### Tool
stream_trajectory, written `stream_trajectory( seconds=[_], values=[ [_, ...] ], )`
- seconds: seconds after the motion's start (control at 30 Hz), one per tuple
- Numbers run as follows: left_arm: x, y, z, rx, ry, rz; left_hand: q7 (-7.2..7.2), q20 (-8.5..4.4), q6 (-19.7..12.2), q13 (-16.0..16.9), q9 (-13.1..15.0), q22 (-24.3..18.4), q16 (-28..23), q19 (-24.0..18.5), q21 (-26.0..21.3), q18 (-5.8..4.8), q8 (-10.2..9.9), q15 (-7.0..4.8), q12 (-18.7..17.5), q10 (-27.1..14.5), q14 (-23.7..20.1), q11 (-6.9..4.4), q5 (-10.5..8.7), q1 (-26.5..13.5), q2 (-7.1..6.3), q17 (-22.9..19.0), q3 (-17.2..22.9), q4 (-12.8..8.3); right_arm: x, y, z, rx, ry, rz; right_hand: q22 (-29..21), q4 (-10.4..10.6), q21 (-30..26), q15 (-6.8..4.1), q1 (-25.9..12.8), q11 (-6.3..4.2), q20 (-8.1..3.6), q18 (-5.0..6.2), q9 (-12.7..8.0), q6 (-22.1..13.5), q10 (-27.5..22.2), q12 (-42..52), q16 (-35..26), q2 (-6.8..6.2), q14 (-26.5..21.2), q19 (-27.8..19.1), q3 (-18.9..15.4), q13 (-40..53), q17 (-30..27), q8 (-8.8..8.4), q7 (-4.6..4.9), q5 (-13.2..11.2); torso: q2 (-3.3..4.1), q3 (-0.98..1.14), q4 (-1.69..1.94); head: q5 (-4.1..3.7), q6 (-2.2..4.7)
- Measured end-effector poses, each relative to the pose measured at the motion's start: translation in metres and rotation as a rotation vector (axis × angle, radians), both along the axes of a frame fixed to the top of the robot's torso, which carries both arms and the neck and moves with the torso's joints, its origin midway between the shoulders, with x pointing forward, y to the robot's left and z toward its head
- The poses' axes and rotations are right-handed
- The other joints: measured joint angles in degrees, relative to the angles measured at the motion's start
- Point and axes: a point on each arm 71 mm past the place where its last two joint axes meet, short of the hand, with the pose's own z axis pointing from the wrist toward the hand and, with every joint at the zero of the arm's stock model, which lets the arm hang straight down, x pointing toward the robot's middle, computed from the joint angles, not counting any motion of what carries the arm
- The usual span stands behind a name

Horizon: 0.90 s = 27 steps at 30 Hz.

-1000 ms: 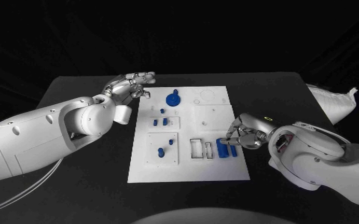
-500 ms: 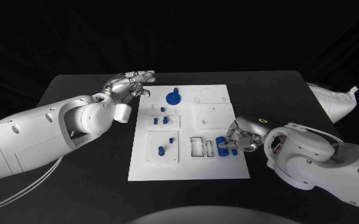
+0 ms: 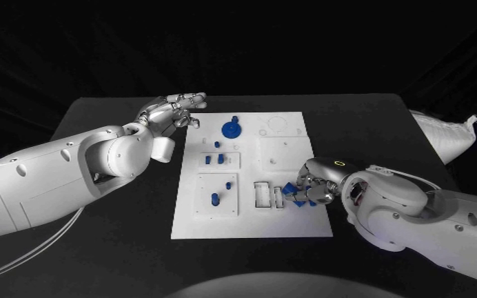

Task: Assemble the parts on the task board

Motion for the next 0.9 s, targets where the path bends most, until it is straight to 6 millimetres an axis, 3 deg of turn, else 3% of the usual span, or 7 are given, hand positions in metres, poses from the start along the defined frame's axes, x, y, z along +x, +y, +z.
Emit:
stream_trajectory(
  seconds=[0.23, 0.57, 0.9],
  values=[
    [0.0, 0.0, 0.0, 0.0, 0.0, -0.001, 0.0, 0.0, 0.0, 0.0, 0.0, 0.0, 0.0, 0.0, 0.0, 0.0, 0.0, 0.0, 0.0, 0.0, 0.0, 0.0, 0.0, 0.0, 0.0, 0.0, 0.0, 0.0, 0.001, 0.001, -0.002, 0.008, -0.006, -0.007, 0.3, -0.3, 0.2, 0.01, 1.3, -0.01, 0.0, 0.0, 0.5, 0.2, 0.0, 0.3, 0.0, 1.35, 0.0, 0.0, 0.3, 0.0, 0.0, 1.09, 0.17, 1.6, -0.06, 0.0, 0.03, 0.1, -0.14],
    [0.0, 0.0, 0.0, -0.001, 0.001, -0.002, 0.0, 0.0, 0.0, 0.0, 0.0, 0.0, 0.0, 0.0, 0.0, 0.0, 0.0, 0.0, 0.0, 0.0, 0.0, 0.0, 0.0, 0.0, 0.0, 0.0, 0.0, 0.0, -0.004, 0.001, -0.002, 0.039, -0.018, -0.03, 1.1, -0.6, 0.7, 0.03, 2.8, -0.13, -0.21, 0.0, 1.3, 1.1, -0.1, 0.7, 0.2, 2.78, 0.0, 0.2, 0.6, 1.2, 0.0, 2.43, -0.69, 5.2, -0.12, -0.03, 0.03, 0.08, -0.13],
    [-0.001, 0.0, -0.001, -0.001, 0.003, -0.004, -0.2, 0.0, -0.2, 0.0, 0.0, 0.0, 0.0, 0.0, 0.0, 0.01, 0.0, 0.0, 0.2, 0.0, 0.0, 0.0, 0.0, 0.0, 0.0, -0.1, 0.0, 0.0, -0.008, 0.005, 0.02, 0.143, -0.068, -0.062, 1.6, -0.6, 0.9, -0.41, 3.1, -0.21, -0.21, 0.0, 2.6, 1.2, -0.2, 0.7, 0.4, 3.08, 0.0, 0.2, 0.5, 1.3, 0.0, 3.41, -0.84, 8.1, -0.18, -0.07, 0.1, -0.15, -0.02]
  ],
)
